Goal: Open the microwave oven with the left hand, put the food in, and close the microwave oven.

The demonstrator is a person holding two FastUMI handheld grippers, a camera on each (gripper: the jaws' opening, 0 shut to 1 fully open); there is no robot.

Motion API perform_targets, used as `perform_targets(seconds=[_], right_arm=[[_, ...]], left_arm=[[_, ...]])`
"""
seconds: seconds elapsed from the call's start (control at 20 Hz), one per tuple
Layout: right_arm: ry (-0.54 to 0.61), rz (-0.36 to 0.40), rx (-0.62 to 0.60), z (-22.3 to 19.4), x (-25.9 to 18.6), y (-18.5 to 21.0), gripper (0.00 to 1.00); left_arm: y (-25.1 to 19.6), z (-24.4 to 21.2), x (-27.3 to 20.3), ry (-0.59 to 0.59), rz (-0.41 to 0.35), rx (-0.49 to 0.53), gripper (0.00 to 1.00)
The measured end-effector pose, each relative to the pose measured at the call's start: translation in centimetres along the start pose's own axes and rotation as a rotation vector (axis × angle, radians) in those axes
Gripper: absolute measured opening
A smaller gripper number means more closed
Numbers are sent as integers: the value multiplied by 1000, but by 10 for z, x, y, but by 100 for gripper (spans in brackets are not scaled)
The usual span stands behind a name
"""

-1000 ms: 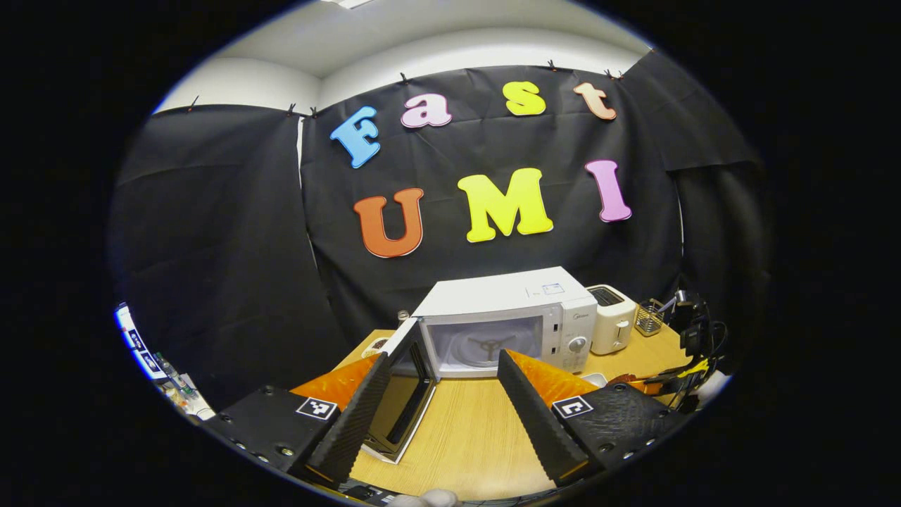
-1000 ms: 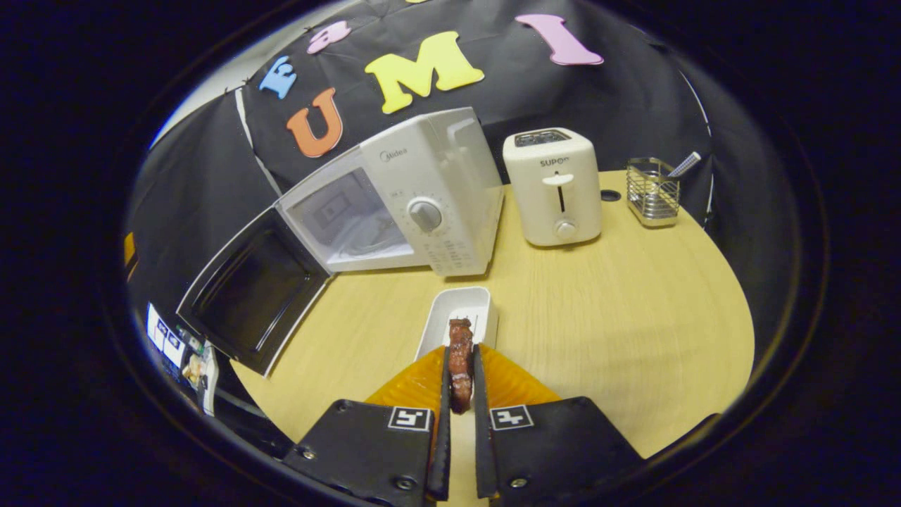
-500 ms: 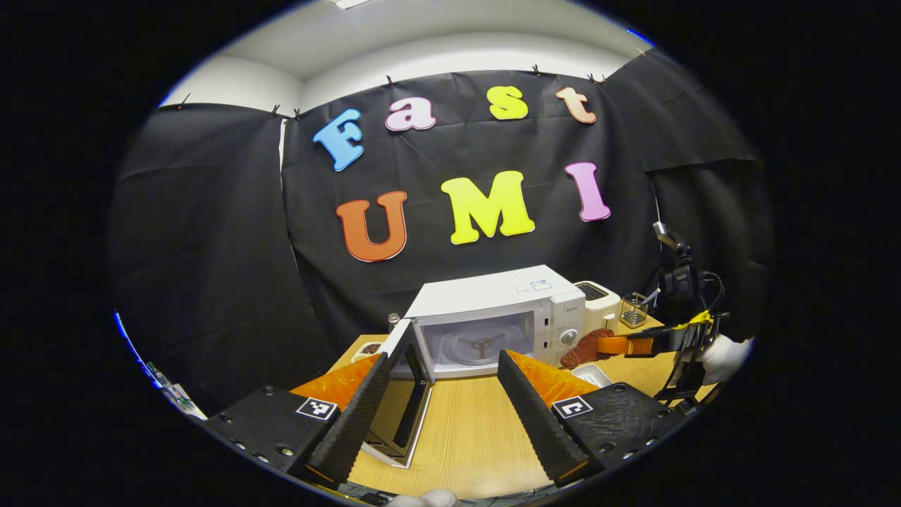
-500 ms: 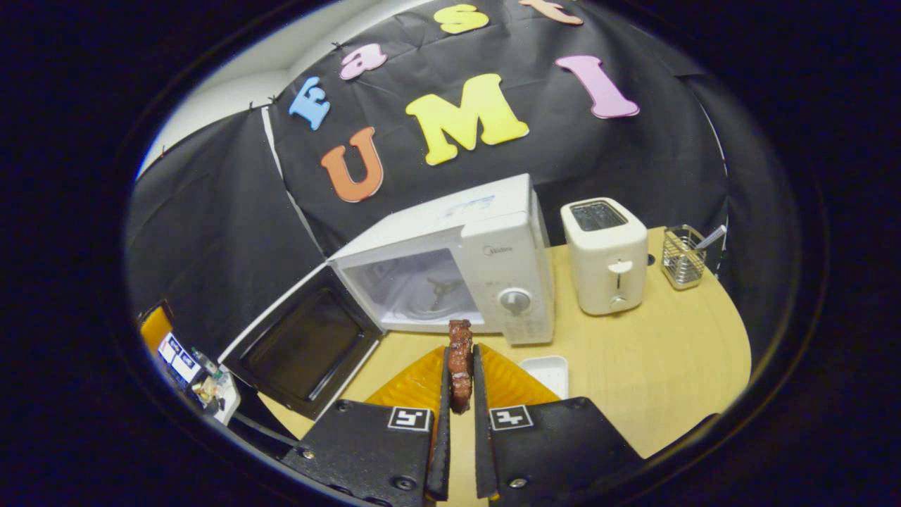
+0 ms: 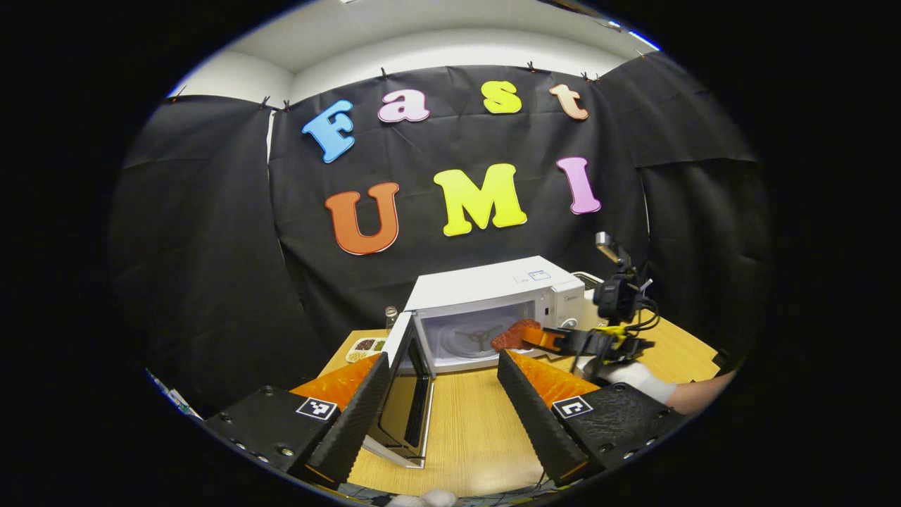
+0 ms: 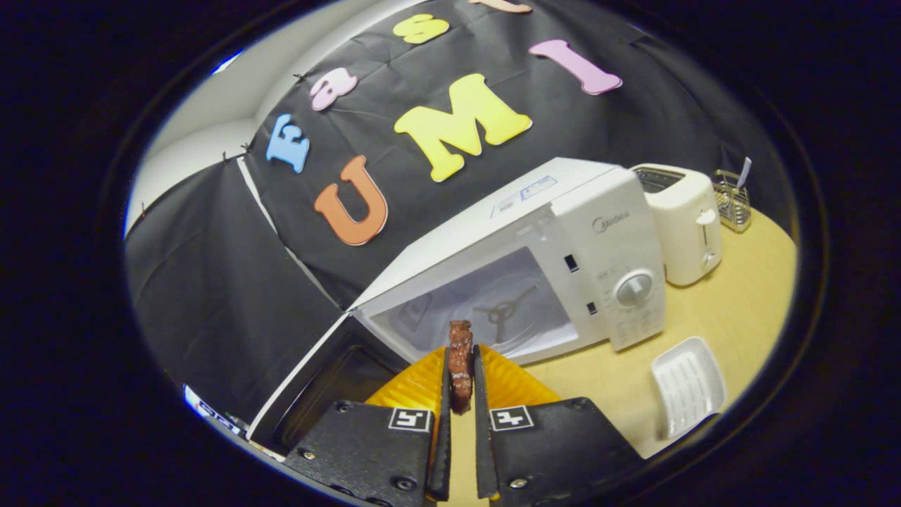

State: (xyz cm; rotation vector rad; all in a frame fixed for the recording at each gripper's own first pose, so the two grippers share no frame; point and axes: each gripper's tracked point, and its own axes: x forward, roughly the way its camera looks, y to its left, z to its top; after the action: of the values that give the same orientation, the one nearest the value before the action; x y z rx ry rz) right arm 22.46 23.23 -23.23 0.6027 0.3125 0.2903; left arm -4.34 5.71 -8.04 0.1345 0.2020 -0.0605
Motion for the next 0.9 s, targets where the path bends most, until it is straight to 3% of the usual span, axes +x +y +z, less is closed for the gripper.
perform_targets(seconds=[0.3,0.55,0.7,0.9], right_arm=[[-53,-59,147,-30,91,4,17],[-94,-148,196,-44,135,-15,18],[-112,-192,149,-49,151,-24,17],[-142,-234,-10,-43,163,-24,18]], left_arm=[[24,-18,11,22,-35,21,95],[49,-35,16,55,-24,18,95],[62,-41,16,67,-14,18,95],[71,-48,18,70,-8,18,95]])
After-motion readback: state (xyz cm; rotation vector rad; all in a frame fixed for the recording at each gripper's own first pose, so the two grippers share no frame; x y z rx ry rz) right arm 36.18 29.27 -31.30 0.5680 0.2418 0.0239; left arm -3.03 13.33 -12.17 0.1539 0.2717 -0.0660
